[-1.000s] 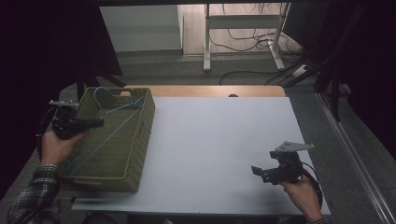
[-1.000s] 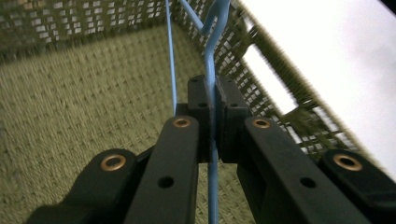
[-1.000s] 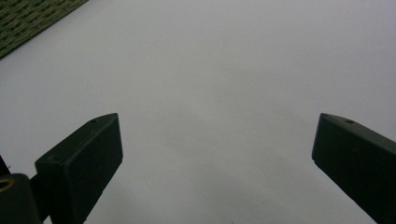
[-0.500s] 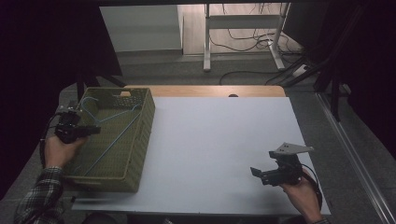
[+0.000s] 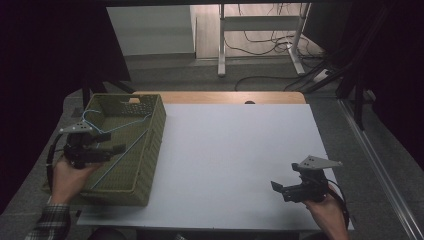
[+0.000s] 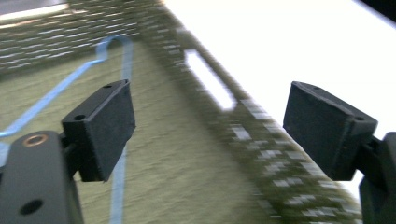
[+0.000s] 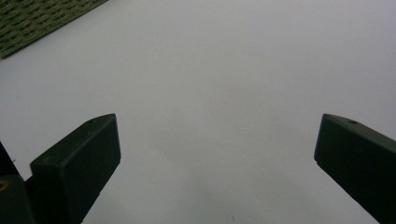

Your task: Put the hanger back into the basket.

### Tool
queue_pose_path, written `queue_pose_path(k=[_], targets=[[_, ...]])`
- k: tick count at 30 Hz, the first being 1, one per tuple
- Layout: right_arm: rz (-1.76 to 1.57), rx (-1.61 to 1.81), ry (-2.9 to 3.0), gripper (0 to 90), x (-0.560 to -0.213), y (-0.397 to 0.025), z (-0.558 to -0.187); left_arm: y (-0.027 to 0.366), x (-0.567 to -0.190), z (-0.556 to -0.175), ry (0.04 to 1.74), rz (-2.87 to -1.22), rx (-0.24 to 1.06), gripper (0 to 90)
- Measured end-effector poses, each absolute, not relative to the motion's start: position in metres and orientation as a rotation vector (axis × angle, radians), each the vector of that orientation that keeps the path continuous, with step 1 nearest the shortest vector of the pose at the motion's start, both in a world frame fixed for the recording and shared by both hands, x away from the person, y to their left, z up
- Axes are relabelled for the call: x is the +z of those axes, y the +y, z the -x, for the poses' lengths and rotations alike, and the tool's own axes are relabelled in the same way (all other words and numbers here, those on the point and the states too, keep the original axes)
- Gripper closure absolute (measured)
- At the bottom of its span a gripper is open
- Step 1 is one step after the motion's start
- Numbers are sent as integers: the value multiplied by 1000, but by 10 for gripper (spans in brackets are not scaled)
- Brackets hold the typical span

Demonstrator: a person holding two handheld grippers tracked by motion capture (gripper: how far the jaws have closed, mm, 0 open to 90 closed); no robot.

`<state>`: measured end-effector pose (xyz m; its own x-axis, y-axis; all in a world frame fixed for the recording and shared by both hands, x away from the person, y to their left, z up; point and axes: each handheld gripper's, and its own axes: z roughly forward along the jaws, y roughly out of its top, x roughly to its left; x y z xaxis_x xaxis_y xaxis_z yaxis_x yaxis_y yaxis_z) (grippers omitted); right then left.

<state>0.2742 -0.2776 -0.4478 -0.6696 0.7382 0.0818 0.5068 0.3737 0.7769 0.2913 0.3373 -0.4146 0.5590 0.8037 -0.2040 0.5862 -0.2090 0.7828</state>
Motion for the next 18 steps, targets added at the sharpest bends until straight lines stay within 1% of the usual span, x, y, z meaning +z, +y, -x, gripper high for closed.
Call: queue_pose_path(k=[2,4,8,14,18], targets=[[-1108,1187,2357,1,-448,-279,-274,330,-415,-282,1100,-1880,288,170],[-1115,1187,2353,1,-449,-282,-272,324,-418,-272,1061,-1866,267,130],[-1119,1188,2351,1,-450,-283,-270,310,-426,-250,1013,-1845,224,106],[-1098,1152,2356,1,-453,-282,-269,290,-441,-234,991,-1897,258,84],[-1088,1125,2361,2,-455,-281,-270,283,-447,-232,986,-1922,283,71]])
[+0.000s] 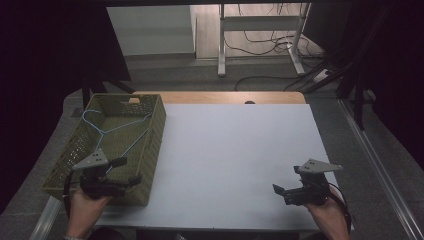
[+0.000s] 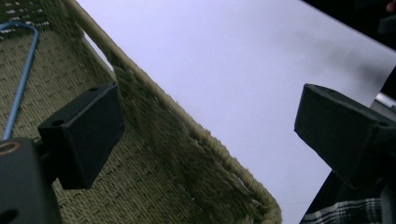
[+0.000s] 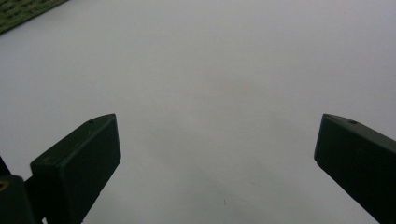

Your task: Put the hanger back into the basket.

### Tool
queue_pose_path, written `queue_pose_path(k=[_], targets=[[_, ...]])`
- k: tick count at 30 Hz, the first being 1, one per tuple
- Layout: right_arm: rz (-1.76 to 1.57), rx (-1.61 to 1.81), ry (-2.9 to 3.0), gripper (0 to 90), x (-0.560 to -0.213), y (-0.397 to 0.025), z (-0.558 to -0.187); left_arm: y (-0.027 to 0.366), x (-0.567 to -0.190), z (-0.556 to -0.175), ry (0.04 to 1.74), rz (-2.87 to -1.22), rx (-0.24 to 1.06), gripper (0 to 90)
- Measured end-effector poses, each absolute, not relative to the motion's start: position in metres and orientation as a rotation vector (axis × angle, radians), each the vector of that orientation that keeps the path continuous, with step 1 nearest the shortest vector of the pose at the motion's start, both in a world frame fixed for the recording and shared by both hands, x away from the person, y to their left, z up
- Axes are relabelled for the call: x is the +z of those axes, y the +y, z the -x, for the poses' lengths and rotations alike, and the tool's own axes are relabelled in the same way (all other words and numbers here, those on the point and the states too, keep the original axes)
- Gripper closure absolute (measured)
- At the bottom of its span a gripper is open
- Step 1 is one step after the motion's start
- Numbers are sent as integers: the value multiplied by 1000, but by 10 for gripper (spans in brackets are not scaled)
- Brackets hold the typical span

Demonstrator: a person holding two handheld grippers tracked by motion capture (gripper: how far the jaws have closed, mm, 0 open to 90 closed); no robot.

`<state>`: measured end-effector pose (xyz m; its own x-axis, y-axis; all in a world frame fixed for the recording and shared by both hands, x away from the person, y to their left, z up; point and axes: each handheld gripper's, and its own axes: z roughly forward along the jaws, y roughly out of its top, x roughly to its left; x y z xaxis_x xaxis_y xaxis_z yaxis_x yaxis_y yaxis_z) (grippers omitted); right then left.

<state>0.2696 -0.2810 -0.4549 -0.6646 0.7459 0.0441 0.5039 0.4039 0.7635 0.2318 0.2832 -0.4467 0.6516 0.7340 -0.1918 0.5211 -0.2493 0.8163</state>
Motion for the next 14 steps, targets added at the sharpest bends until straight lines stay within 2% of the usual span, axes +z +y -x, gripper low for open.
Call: queue_pose_path(k=[8,14], targets=[[-1071,1089,2382,2,-461,-278,-271,267,-460,-232,973,-2043,360,29],[-1060,1090,2379,2,-461,-278,-272,269,-461,-233,988,-2027,352,13]])
